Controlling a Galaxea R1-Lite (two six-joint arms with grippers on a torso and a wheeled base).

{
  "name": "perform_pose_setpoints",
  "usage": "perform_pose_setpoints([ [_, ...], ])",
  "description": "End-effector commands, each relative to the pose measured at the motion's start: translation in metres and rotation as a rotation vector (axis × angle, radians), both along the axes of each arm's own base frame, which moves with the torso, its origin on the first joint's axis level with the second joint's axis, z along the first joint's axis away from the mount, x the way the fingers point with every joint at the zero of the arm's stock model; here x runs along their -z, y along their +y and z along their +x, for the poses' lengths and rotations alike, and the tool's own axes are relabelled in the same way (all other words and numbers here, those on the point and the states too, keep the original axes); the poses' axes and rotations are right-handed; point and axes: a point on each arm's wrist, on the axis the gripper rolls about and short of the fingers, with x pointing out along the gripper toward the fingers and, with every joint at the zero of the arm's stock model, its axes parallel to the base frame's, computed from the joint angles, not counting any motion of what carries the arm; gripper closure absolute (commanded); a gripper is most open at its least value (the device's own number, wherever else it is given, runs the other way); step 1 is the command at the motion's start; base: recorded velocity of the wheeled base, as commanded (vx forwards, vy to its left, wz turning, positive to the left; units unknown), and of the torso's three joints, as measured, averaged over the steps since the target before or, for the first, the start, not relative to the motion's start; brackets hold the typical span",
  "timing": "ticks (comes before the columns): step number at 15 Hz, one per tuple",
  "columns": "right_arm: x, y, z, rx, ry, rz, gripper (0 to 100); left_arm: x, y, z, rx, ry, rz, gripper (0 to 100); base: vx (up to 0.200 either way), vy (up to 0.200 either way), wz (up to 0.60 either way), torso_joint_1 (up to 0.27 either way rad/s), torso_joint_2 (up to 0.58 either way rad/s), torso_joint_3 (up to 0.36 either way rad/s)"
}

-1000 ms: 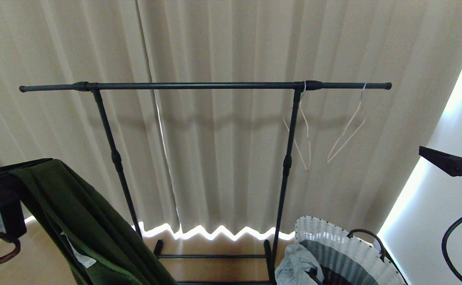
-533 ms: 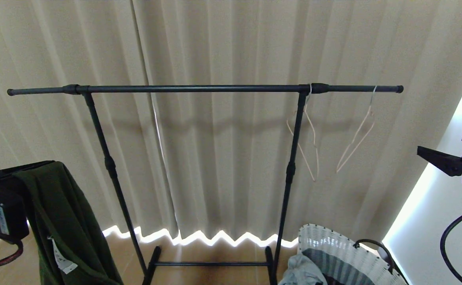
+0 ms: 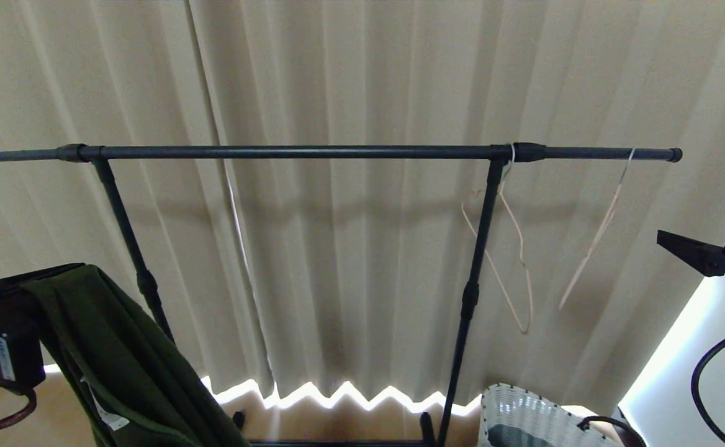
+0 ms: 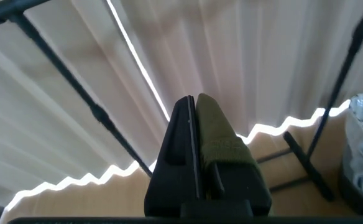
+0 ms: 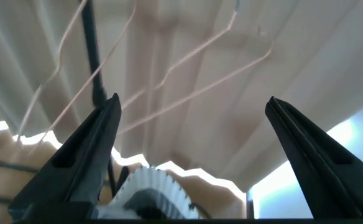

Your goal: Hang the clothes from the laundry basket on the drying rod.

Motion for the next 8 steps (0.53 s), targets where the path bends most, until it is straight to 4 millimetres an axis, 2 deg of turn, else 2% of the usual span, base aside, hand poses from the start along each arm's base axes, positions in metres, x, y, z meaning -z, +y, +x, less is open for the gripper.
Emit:
perform_pose_setpoints([
  [1, 0.0015, -0.0007, 0.0007, 0.023, 0.007, -0.005, 0, 0.0056, 0.0011, -0.0028, 0.001, -0.002, -0.004, 100, 0.0, 0.0, 0.0, 0.0, 0.0, 0.0],
  [8, 0.0108, -0.001, 0.0007, 0.037, 0.036, -0.001, 0, 0.0078, 0.0003, -0.0068, 0.088, -0.025, -0.078, 100, 0.0, 0.0, 0.0, 0.0, 0.0, 0.0],
])
